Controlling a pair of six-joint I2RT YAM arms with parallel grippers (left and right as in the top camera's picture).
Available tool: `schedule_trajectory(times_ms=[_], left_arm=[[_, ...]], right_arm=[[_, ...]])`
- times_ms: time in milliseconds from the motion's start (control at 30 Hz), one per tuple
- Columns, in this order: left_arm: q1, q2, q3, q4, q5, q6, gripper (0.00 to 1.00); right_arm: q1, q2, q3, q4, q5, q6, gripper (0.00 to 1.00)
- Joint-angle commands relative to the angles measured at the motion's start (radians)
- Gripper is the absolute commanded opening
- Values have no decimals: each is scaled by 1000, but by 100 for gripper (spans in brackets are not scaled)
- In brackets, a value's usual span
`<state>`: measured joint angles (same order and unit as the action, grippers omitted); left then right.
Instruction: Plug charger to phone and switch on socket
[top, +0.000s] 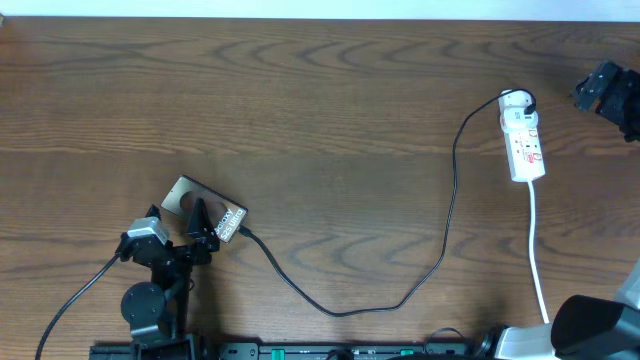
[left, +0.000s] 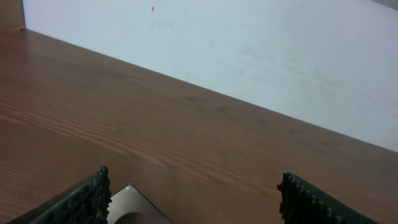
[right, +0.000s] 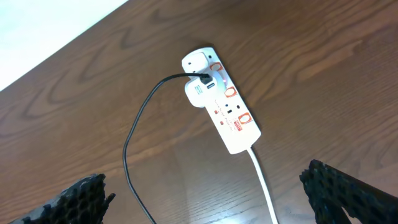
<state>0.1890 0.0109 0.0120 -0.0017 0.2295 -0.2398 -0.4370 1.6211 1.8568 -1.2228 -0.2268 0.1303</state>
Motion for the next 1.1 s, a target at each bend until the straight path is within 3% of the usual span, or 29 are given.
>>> schedule_trajectory(times_ms=[0, 900, 1067], left_arm=[[4, -5, -7, -50, 6, -5, 84], [4, -5, -7, -50, 6, -5, 84], [4, -5, -7, -50, 6, -5, 84]], right_arm=[[6, -12, 5, -2, 4, 11, 99], [6, -20, 5, -1, 41, 3, 99], [33, -78, -24, 61, 33, 4, 99]])
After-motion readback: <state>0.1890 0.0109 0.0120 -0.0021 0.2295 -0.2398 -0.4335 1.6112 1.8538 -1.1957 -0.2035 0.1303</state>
